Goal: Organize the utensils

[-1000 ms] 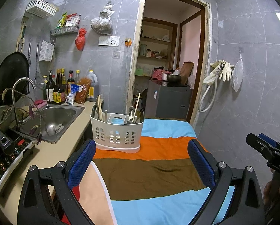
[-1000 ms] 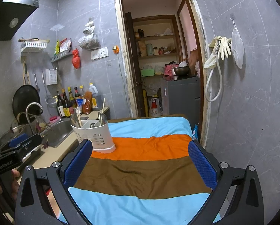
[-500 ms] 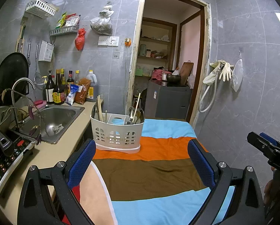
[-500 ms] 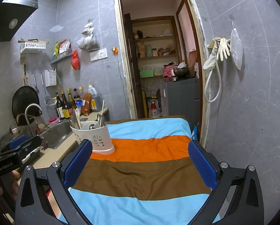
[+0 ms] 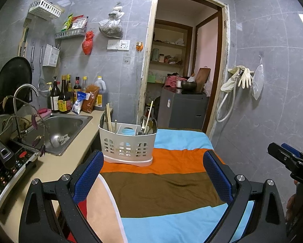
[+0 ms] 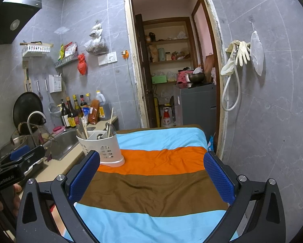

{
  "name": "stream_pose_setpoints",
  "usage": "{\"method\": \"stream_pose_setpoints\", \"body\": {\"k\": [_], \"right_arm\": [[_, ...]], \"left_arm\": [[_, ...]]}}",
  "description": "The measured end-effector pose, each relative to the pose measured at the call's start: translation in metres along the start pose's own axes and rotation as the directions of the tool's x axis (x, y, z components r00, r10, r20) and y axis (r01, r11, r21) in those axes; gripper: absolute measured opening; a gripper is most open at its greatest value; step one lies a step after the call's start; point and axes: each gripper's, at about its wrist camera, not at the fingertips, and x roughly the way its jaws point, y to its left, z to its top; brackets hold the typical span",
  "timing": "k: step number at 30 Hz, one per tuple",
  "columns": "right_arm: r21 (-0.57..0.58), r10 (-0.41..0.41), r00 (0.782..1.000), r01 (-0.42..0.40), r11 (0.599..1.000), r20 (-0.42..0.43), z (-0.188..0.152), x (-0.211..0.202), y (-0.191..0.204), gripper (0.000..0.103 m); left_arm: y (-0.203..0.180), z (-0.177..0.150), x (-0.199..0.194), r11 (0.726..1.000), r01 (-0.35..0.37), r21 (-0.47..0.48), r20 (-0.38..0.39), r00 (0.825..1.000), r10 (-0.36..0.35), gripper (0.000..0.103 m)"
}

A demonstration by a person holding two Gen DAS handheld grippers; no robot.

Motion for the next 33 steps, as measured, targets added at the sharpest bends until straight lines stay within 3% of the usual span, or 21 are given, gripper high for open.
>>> {"method": "stream_pose_setpoints", "body": {"k": [23, 33], "right_arm": [[-0.003, 0.001, 1.0, -0.001, 1.0, -0.006, -0.0015, 0.0013, 0.0028, 0.103], [-0.003, 0.002, 1.0, -0.002, 1.0, -0.008, -0.0025, 0.0018, 0.0044, 0.103]], "left_arm": [[-0.0006, -0.0004, 0.0001, 1.0, 0.0, -0.002, 0.001, 1.0, 0.0, 0.096], [0.003, -0.0037, 0.0026, 0.998, -0.056, -0.008, 0.005, 0.998, 0.056, 0.096]]}}
